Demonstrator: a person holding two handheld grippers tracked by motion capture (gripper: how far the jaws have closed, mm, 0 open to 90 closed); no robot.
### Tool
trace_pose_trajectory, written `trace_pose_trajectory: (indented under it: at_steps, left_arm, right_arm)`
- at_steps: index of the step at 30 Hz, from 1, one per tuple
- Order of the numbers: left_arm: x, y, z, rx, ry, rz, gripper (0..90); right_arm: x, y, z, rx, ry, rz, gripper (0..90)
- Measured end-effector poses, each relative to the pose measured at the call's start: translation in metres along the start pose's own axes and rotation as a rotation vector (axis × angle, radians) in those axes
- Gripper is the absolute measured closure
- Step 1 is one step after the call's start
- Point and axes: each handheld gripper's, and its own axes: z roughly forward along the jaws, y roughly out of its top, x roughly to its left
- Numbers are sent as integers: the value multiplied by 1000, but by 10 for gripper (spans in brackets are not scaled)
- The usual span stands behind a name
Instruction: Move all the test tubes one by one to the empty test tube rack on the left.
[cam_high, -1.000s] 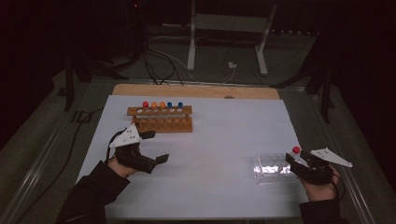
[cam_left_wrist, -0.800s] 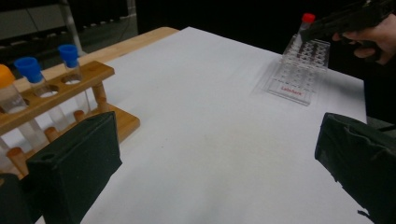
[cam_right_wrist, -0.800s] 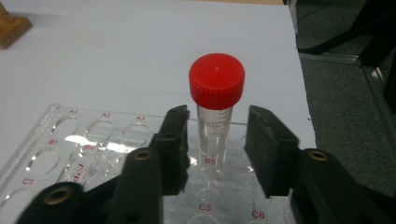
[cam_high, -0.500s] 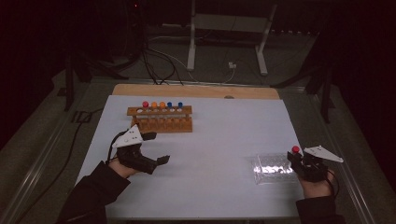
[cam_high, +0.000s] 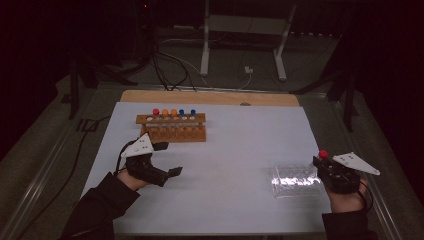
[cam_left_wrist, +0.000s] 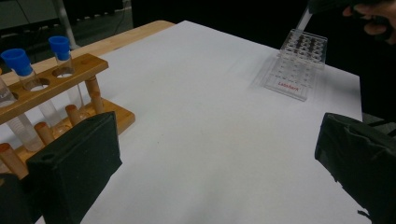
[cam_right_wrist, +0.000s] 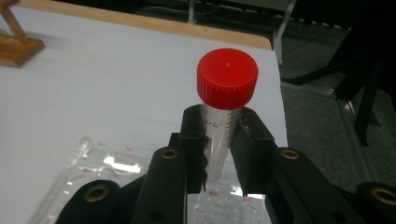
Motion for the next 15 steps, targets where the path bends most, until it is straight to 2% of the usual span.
trace_pose_trajectory:
  at_steps: [2, 6, 9, 15]
  left_arm:
    - [-1, 1, 1, 3, -6, 1, 10]
    - [-2, 4, 3, 9, -18, 6, 9]
    - [-4, 7, 6, 10, -28, 11, 10]
    - [-6, 12, 12, 10, -49, 12, 10]
  right_arm:
    - [3, 4, -4, -14, -3, -15, 745]
    - [12, 12, -11, -39, 26, -38, 745]
    - [23, 18, -14, -55, 58, -58, 745]
    - [50, 30, -14, -80, 154, -104, 745]
